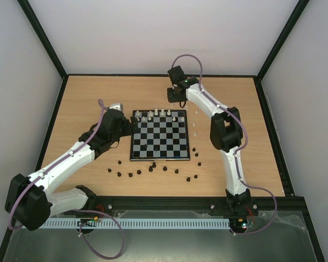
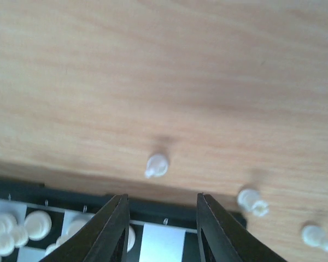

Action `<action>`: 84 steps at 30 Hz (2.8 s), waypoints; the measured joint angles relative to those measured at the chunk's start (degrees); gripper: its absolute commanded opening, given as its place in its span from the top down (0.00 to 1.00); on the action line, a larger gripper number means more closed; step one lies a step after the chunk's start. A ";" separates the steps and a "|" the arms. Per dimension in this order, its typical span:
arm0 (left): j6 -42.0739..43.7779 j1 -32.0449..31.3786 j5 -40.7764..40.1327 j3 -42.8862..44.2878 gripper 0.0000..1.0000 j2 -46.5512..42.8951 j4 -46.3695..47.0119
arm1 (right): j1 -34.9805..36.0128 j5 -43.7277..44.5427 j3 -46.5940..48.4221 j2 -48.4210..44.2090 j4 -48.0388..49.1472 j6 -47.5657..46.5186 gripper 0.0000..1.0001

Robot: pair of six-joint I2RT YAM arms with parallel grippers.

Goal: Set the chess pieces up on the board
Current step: Place the chess piece on the chessboard, then pick up the chess piece at the center of the board.

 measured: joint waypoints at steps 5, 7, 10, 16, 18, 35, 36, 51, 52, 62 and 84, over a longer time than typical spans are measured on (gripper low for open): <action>0.00 0.00 0.00 0.00 0.00 0.00 0.00 | -1.92 -0.09 6.23 2.25 -0.33 0.55 0.66; 0.00 0.00 0.00 0.00 0.01 0.00 0.00 | -2.08 -0.13 7.74 4.00 -0.37 0.92 0.66; 0.02 0.00 0.00 -0.02 0.01 0.17 0.02 | -1.99 -0.83 8.50 6.73 -0.70 1.33 0.65; 0.02 0.22 0.02 0.00 0.01 0.68 0.04 | -1.92 -2.45 9.66 10.78 -1.75 1.66 0.64; 0.02 0.24 0.02 -0.02 0.01 0.81 0.04 | -1.92 -2.78 9.73 10.88 -1.97 1.75 0.64; 0.04 0.37 0.04 -0.02 0.01 1.68 0.44 | -0.68 -3.61 9.97 10.97 -1.99 1.81 0.65; 0.04 0.37 0.04 -0.02 0.01 1.73 0.44 | -0.55 -3.61 9.97 10.97 -1.99 1.81 0.65; 0.07 0.37 0.04 -0.39 0.00 1.75 0.52 | -0.20 -2.16 9.94 12.02 -2.10 2.64 0.68; 0.07 0.37 0.04 -0.42 0.00 1.75 0.52 | -0.20 -2.05 9.94 12.17 -2.16 2.64 0.70; 0.07 0.61 0.04 -0.55 0.01 1.75 0.52 | -0.20 -1.64 9.94 13.18 -3.19 2.97 0.83; 0.04 0.63 0.04 -0.57 0.01 1.75 0.52 | -0.96 -0.37 12.11 13.14 -3.65 2.34 0.82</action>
